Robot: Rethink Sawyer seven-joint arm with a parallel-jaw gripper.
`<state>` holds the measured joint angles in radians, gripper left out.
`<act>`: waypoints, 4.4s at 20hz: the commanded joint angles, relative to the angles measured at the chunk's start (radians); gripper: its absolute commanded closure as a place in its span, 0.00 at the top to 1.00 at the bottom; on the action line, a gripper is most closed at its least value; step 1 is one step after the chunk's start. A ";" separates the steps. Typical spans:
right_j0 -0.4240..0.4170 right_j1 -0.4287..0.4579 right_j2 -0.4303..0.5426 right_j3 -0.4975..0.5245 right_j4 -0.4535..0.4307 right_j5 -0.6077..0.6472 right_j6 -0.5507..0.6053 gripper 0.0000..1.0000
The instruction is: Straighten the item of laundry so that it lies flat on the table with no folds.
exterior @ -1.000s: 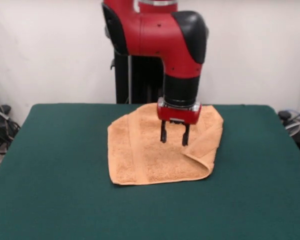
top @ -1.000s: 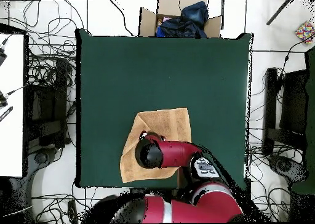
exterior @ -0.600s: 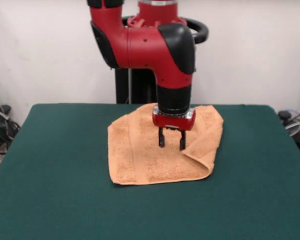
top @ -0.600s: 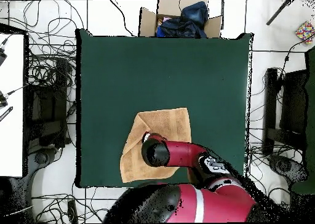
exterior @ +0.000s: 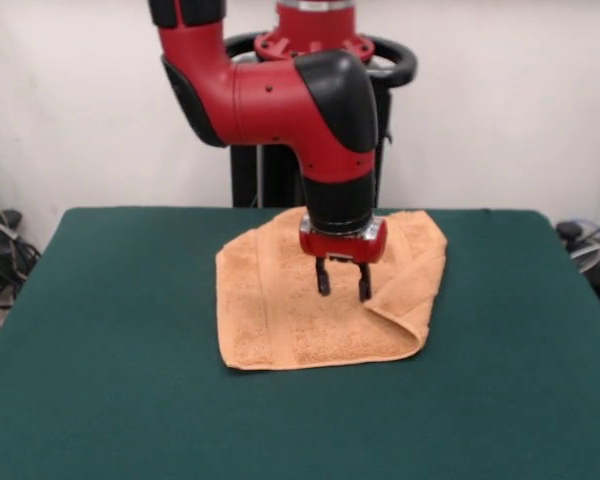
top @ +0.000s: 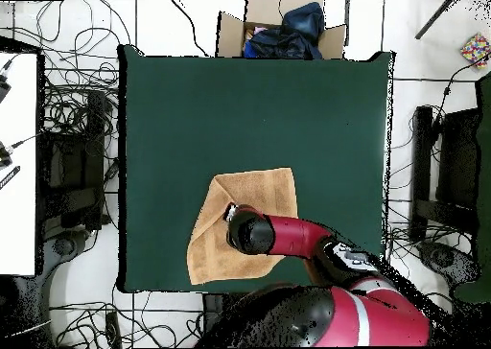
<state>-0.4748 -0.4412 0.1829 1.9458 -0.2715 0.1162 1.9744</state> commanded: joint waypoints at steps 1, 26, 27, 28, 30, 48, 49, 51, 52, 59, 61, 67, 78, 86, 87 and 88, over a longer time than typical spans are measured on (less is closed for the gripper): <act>-0.007 0.094 0.165 -0.050 -0.009 0.102 -0.002 1.00; 0.075 0.026 0.188 0.072 0.141 0.070 0.164 1.00; 0.077 0.029 0.189 0.074 0.144 0.062 0.167 1.00; 0.076 0.039 0.192 0.072 0.147 0.053 0.166 1.00; 0.078 0.055 0.196 0.068 0.151 0.038 0.165 1.00; 0.418 -0.171 -0.230 -0.048 0.051 0.209 0.078 1.00; 0.424 -0.179 -0.240 -0.049 0.046 0.208 0.072 1.00; 0.436 -0.188 -0.262 -0.053 0.024 0.197 0.061 1.00; 0.445 -0.188 -0.274 -0.060 0.012 0.195 0.058 1.00; 0.476 -0.189 -0.306 -0.078 -0.029 0.174 0.064 1.00; 0.466 -0.190 -0.296 -0.074 -0.029 0.164 0.066 1.00; 0.439 -0.187 -0.274 -0.060 0.005 0.099 0.110 1.00; 0.356 -0.191 -0.158 -0.006 0.072 -0.048 0.179 1.00; 0.354 -0.195 -0.148 -0.019 0.080 -0.040 0.144 1.00; 0.356 -0.195 -0.151 -0.022 0.073 -0.038 0.133 1.00; 0.344 -0.196 -0.139 -0.012 0.085 -0.034 0.144 0.00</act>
<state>-0.1149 -0.6412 -0.0669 1.9528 -0.2392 0.0851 1.9744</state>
